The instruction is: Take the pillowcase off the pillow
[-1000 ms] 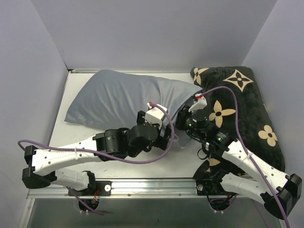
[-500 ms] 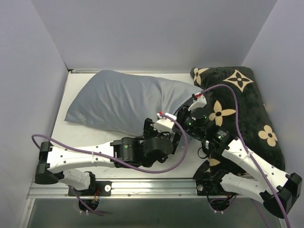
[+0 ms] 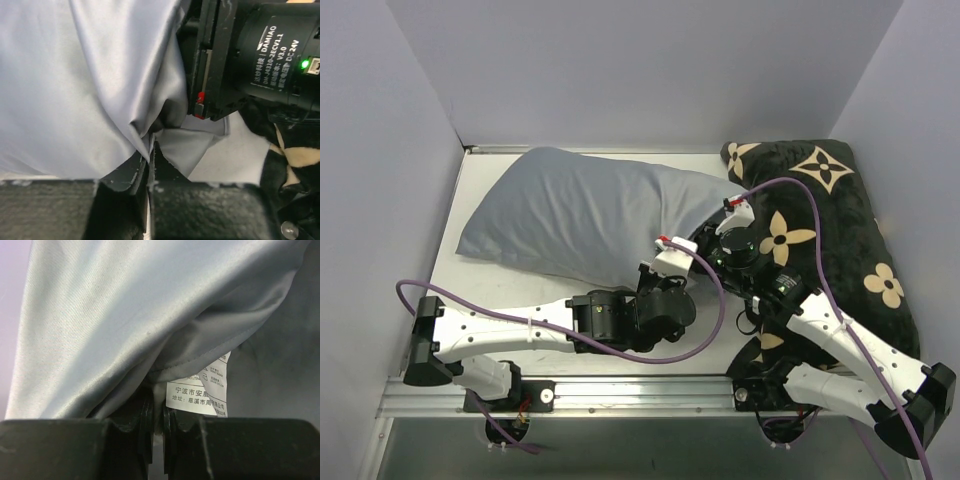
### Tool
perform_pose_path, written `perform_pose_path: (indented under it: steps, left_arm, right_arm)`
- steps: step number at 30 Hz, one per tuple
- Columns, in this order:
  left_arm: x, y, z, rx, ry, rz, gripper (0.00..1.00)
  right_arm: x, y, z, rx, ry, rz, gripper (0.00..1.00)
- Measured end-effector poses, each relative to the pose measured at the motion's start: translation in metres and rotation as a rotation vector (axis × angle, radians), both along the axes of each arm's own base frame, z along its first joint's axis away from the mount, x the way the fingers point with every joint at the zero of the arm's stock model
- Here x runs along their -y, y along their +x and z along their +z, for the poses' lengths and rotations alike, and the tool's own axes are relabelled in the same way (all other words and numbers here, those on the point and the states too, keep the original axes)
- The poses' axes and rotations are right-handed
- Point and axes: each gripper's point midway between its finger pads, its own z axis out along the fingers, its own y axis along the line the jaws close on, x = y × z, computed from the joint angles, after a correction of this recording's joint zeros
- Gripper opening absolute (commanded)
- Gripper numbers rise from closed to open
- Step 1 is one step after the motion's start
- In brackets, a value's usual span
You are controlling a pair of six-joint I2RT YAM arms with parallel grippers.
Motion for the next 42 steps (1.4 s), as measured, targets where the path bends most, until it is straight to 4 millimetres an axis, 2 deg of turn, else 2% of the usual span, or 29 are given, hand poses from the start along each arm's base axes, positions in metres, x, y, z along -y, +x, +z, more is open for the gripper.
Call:
perform_pose_path:
  steps: [4,8,11,15,19,24,27,32,37,42]
  left_arm:
    - [-0.009,-0.002,0.002,-0.012,-0.03,0.009,0.0]
    - [-0.043,-0.005,0.001,-0.047,-0.079,0.046,0.0]
    - [-0.069,0.0,-0.005,-0.08,-0.124,0.104,0.0]
    - [-0.093,0.011,-0.033,-0.133,-0.139,0.187,0.0]
    - [-0.099,0.011,-0.071,-0.196,-0.128,0.224,0.0]
    - [-0.11,0.017,-0.108,-0.266,-0.158,0.296,0.0]
    - [-0.126,0.029,-0.123,-0.296,-0.191,0.371,0.0]
    - [-0.146,0.062,-0.124,-0.317,-0.271,0.505,0.0]
    - [-0.166,0.108,-0.118,-0.314,-0.298,0.659,0.0]
    - [-0.18,0.146,-0.114,-0.314,-0.277,0.739,0.0]
  right_arm:
    - [0.003,0.0,-0.002,-0.008,-0.013,-0.008,0.0]
    - [0.012,0.004,-0.004,-0.02,-0.021,-0.035,0.0]
    - [0.021,0.007,-0.004,-0.029,-0.018,-0.056,0.0]
    - [0.033,0.008,0.004,-0.034,-0.003,-0.076,0.0]
    - [0.039,0.007,0.017,-0.041,0.004,-0.073,0.0]
    - [0.046,0.002,0.019,-0.072,-0.014,-0.063,0.0]
    - [0.053,0.001,0.016,-0.102,-0.009,-0.067,0.0]
    - [0.061,-0.002,0.019,-0.127,0.035,-0.066,0.0]
    - [0.057,-0.012,0.033,-0.119,0.101,-0.022,0.0]
    - [0.042,-0.022,0.044,-0.135,0.181,0.063,0.0]
